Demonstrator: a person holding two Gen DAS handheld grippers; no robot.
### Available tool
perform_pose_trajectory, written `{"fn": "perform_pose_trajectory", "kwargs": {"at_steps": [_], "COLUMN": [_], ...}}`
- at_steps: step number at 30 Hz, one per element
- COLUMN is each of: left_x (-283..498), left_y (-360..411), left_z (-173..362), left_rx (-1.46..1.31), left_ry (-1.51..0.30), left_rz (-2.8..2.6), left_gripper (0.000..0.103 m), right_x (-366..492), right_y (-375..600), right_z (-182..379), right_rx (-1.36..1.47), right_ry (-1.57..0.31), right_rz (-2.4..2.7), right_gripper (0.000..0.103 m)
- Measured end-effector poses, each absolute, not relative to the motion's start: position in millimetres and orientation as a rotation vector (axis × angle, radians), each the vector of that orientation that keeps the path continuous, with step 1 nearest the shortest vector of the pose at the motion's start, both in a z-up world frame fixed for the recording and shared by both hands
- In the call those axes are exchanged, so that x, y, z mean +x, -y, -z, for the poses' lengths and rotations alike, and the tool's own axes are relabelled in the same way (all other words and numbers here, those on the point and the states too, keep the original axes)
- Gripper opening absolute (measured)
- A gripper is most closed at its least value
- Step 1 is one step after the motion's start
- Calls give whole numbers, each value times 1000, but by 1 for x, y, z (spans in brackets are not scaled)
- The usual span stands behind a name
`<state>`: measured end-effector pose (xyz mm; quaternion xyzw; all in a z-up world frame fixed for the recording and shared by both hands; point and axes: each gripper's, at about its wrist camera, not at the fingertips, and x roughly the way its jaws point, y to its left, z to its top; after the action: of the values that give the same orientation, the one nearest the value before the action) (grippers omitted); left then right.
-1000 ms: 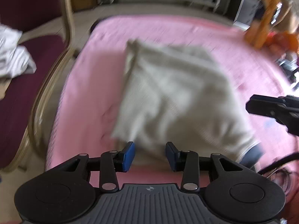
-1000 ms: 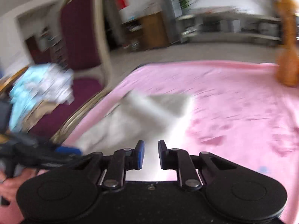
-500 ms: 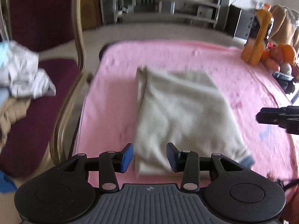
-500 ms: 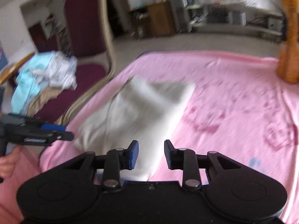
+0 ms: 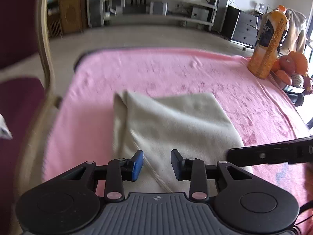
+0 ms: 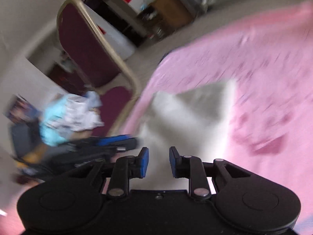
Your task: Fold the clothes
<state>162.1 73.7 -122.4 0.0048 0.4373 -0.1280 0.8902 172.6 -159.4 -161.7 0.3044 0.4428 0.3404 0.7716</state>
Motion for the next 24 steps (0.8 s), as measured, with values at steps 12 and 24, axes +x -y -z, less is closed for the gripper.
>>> {"fn": "perform_pose_trajectory", "kwargs": {"at_steps": [12,24], "left_x": [152,218], "left_y": [-97,-35], "left_z": [117,117], "left_rx": [-115,45], "left_ry": [-897,-928], "left_rz": [186,435], "left_gripper": [27,28], "right_x": [194,214], "right_y": [217,178], "right_z": [201,184], "right_rx": [924,862], "right_ry": [-822,-929], "right_rz": [-302,-606], "right_gripper": [16,19]}}
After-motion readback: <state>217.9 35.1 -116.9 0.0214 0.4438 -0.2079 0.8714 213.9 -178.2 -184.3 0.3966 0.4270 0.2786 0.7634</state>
